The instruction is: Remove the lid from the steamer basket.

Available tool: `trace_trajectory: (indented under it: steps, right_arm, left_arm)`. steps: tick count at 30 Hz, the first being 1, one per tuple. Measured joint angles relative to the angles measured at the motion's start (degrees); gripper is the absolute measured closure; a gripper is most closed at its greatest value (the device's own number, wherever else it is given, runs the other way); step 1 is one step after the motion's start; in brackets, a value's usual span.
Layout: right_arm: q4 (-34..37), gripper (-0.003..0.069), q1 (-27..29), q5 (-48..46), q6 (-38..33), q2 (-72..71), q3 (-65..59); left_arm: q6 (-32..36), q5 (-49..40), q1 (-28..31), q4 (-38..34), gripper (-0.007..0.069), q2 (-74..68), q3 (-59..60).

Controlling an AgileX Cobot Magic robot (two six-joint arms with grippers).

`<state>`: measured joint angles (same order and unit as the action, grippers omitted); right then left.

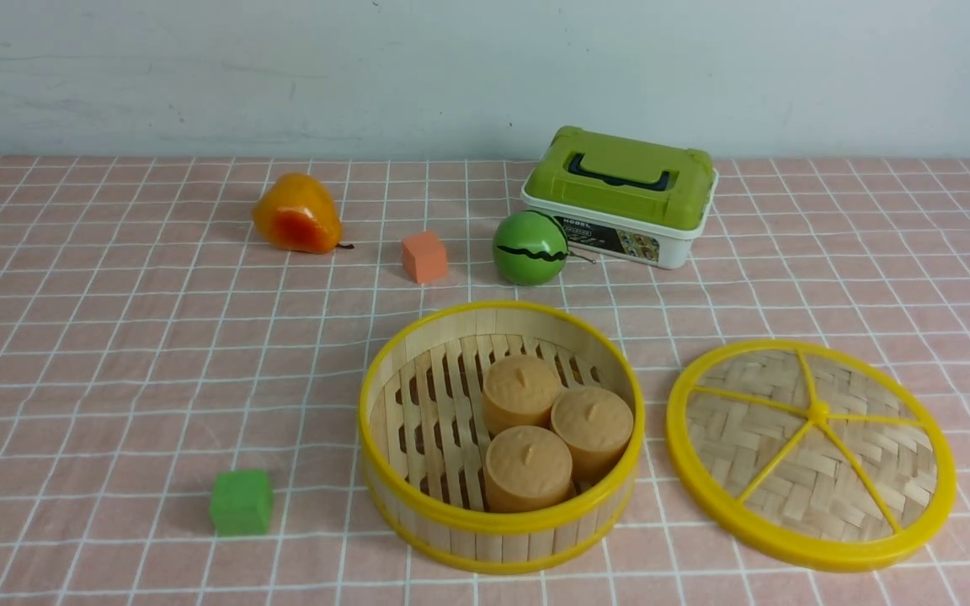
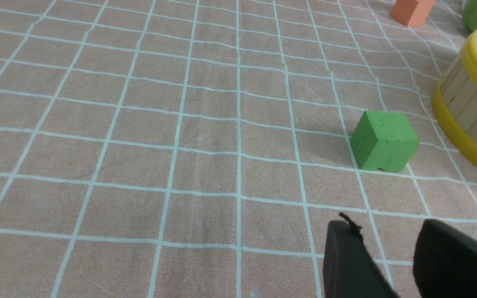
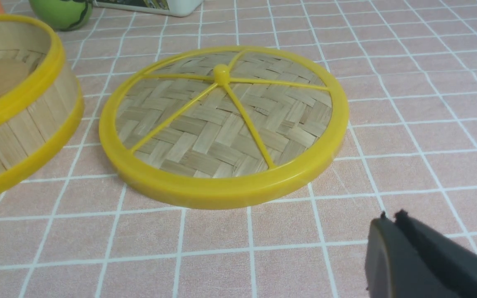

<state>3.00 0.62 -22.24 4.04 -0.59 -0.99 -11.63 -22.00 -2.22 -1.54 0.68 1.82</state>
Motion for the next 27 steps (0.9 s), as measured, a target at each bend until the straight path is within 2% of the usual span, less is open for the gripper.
trace_trajectory:
  steps: [27]
  right_arm:
    - [0.0,0.065,0.0,0.0,0.0,0.0,0.0]
  left_arm:
    - [0.0,0.0,0.0,0.0,0.0386,0.0,0.0]
